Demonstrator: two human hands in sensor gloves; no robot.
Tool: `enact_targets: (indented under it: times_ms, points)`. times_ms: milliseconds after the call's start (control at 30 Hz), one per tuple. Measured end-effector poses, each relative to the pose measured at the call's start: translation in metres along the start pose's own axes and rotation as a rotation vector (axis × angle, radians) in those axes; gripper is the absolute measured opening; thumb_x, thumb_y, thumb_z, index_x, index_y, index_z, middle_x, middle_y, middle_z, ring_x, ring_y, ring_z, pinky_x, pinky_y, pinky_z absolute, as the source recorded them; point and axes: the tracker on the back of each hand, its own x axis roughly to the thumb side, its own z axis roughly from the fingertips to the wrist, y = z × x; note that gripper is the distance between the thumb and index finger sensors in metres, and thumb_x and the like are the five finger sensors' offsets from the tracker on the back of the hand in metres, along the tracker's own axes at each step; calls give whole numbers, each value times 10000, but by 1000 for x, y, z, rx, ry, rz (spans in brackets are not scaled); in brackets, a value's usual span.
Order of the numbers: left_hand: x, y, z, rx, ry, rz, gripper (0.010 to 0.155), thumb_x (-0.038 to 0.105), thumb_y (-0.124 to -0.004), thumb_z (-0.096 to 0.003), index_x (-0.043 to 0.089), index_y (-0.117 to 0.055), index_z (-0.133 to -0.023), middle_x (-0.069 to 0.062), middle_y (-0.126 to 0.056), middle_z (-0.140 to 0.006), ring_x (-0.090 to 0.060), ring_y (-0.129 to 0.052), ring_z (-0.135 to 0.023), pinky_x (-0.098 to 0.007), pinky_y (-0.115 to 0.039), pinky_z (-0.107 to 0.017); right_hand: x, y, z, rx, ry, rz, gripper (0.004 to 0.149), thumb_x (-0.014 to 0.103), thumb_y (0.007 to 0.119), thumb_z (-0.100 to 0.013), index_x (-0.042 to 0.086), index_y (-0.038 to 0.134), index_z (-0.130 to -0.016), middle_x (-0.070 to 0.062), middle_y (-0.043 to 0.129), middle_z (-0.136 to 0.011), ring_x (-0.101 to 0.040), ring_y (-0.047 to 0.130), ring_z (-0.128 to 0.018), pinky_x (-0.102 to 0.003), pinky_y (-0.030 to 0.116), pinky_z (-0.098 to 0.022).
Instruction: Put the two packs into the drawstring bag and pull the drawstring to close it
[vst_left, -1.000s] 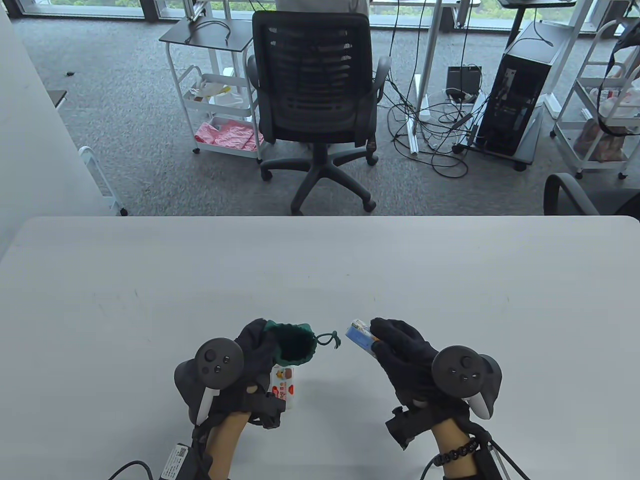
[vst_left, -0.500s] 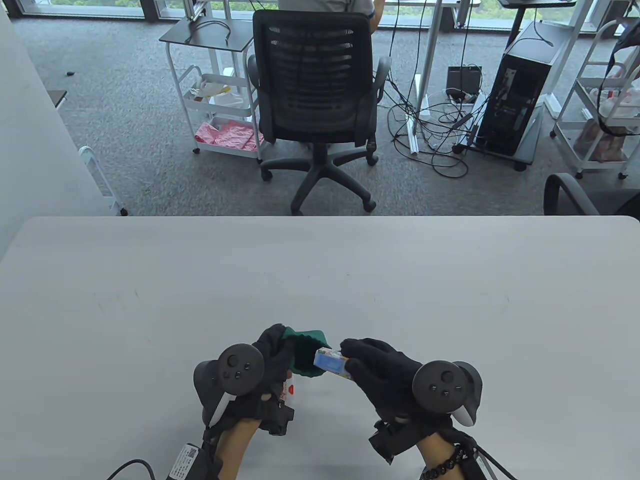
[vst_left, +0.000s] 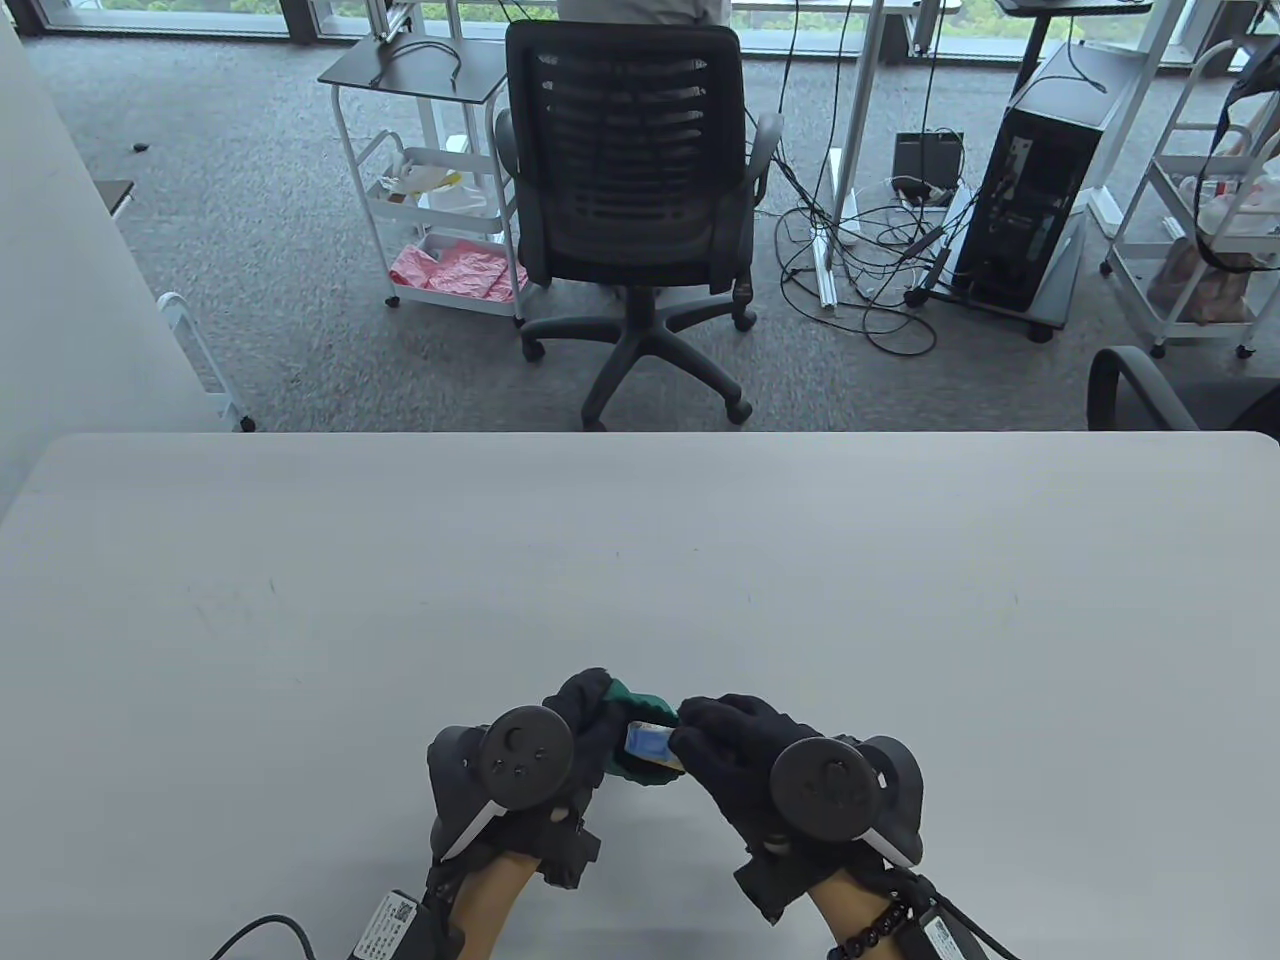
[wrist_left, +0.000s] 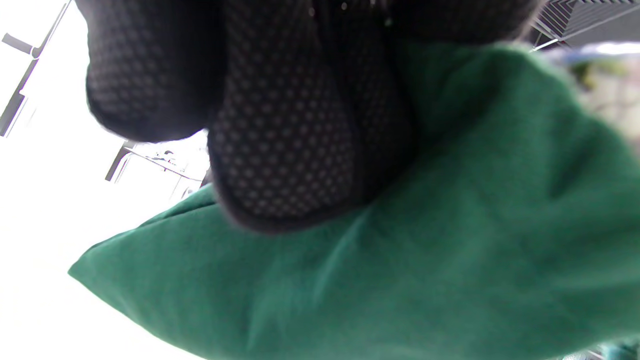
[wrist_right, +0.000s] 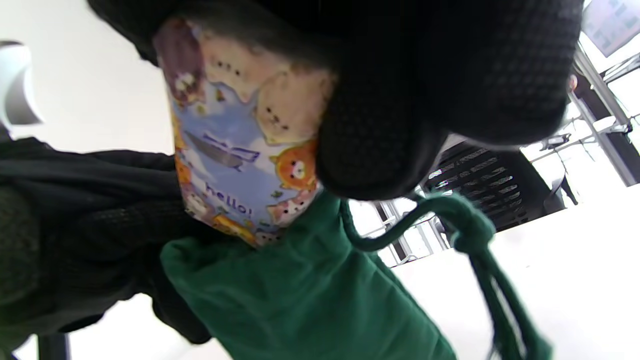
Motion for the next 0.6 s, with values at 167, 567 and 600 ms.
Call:
enact_targets:
  times_ms: [167, 567, 600]
  points:
    - [3, -1, 0, -10, -16, 7, 467, 438, -804, -489, 131, -849, -838, 21, -1086, -513, -112, -1145, -281, -356, -978, -329, 8, 0, 1, -19, -9, 107, 541, 548, 720, -490, 118, 940, -735, -158, 1002, -652, -183, 1094, -292, -335, 967, -210]
    - [12, -6, 2, -52, -44, 47, 463, 450, -803, -489, 134, -861, -822, 38, -1085, -474, -97, -1139, -251, -345, -980, -315, 19, 1, 4, -63, 17, 245, 661, 649, 697, -415, 113, 967, -693, -155, 1027, -596, -159, 1100, -245, -315, 972, -170]
    - [11, -6, 2, -55, -42, 53, 462, 451, -802, -488, 135, -862, -820, 39, -1085, -473, -94, -1139, -250, -343, -981, -314, 19, 1, 5, -70, 20, 243, 672, 655, 692, -408, 111, 967, -693, -157, 1028, -593, -160, 1101, -244, -316, 972, -170]
